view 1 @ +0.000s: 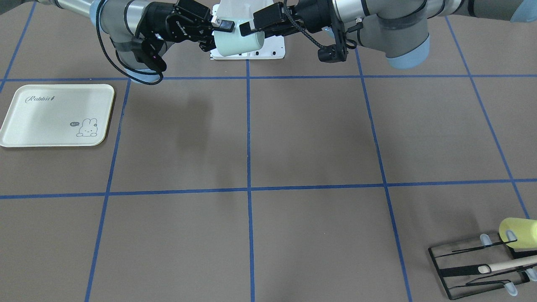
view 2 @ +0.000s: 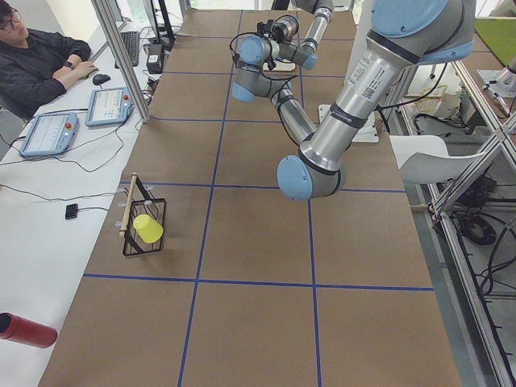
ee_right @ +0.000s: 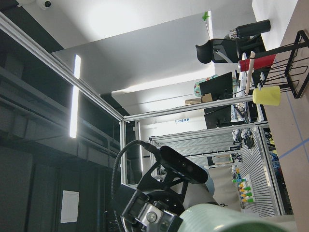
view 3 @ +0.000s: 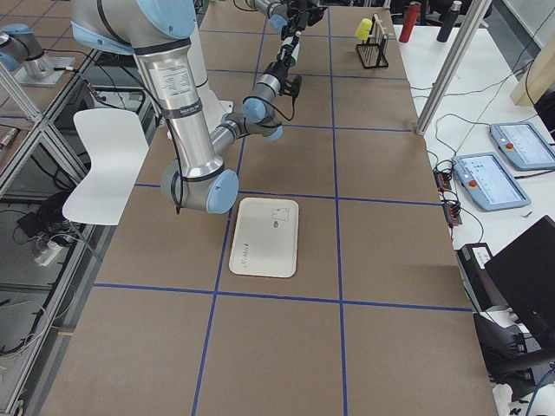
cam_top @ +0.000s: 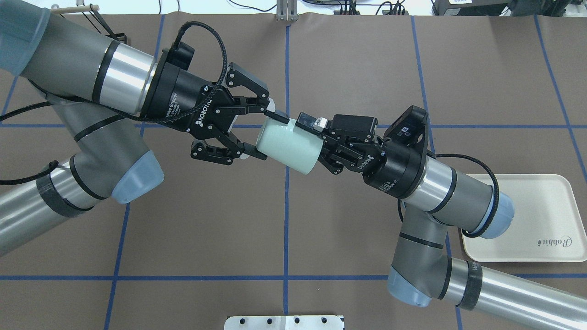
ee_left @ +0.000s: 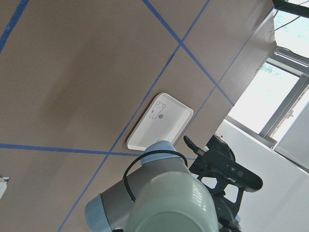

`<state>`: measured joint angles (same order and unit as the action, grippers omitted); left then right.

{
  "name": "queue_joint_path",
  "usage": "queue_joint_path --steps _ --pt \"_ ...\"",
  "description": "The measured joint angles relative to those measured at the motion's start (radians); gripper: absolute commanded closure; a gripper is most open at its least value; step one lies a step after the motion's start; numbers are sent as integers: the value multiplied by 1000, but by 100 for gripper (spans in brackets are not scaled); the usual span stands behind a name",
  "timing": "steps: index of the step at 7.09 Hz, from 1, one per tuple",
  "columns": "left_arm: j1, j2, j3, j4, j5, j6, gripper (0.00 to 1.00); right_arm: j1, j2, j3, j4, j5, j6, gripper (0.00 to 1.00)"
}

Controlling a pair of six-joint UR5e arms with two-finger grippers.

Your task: Left arm grabs green cup and hands to right arm on tray

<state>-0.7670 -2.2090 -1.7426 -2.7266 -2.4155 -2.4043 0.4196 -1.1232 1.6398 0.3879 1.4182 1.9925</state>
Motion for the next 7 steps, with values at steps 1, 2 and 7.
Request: queue_joint_path --steps 1,2,7 --pt "0 -1 0 -3 0 1 0 -1 -2 0 3 1 -2 100" --pt "0 -1 0 -4 0 2 0 0 -3 1 4 2 -3 100" --pt "-2 -2 -2 -14 1 17 0 5 -16 0 3 4 -3 100"
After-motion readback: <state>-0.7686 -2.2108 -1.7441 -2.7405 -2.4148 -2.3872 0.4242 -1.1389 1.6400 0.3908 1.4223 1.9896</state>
